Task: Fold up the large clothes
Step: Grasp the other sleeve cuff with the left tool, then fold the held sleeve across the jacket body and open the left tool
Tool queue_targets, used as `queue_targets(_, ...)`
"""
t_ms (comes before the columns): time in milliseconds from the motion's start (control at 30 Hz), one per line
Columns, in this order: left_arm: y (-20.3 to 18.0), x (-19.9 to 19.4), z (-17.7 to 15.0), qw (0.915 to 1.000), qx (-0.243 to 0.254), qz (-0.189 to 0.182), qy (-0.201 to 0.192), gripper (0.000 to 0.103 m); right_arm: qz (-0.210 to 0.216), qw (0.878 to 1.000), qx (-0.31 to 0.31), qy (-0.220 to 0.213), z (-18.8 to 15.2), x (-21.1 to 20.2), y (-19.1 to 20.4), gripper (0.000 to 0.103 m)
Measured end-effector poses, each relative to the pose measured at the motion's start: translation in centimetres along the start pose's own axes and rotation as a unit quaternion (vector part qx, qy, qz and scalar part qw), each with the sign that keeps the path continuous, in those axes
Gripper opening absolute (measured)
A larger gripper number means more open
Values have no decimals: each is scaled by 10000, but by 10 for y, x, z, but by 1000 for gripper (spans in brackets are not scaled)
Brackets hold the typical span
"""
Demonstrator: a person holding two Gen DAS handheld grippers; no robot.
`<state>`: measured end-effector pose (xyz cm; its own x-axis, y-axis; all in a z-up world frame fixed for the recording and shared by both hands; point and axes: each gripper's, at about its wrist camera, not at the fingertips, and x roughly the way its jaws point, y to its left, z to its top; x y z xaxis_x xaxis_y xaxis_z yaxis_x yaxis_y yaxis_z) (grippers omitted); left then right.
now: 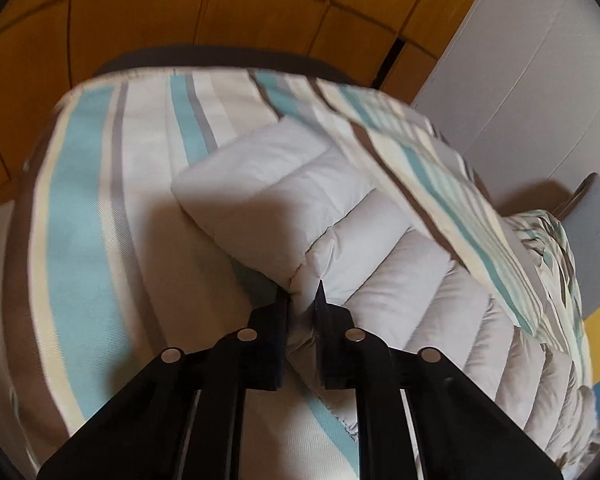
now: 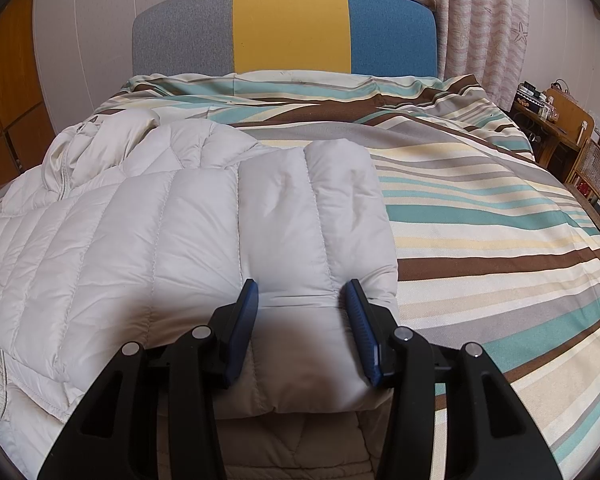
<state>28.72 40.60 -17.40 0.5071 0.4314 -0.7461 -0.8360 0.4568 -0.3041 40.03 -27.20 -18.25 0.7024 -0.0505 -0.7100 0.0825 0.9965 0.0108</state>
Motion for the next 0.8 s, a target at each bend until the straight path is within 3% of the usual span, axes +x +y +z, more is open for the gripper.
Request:
queue_targets(200, -24, -44, -8, 9954, 390, 11, -873, 9, -2, 10000, 0, -1, 0, 0, 0, 46)
queue_targets(300, -48, -74, -15, 9880, 726, -262, -1338, 9, 1, 10000, 4, -2, 0, 0, 1, 46)
queue_targets(400, -69, -94, -22, 9809, 1044, -507, -1561, 9, 0, 10000, 3, -3, 1, 0, 0, 46)
queue_targets(500, -95, -121, -38, 9684, 1439, -895, -1830, 9, 0, 10000, 3, -3, 1, 0, 0, 46)
queue_targets(800, -153, -165, -92, 9407, 2243, -1789, -1808, 9, 4, 10000, 6, -6, 1, 0, 0, 46)
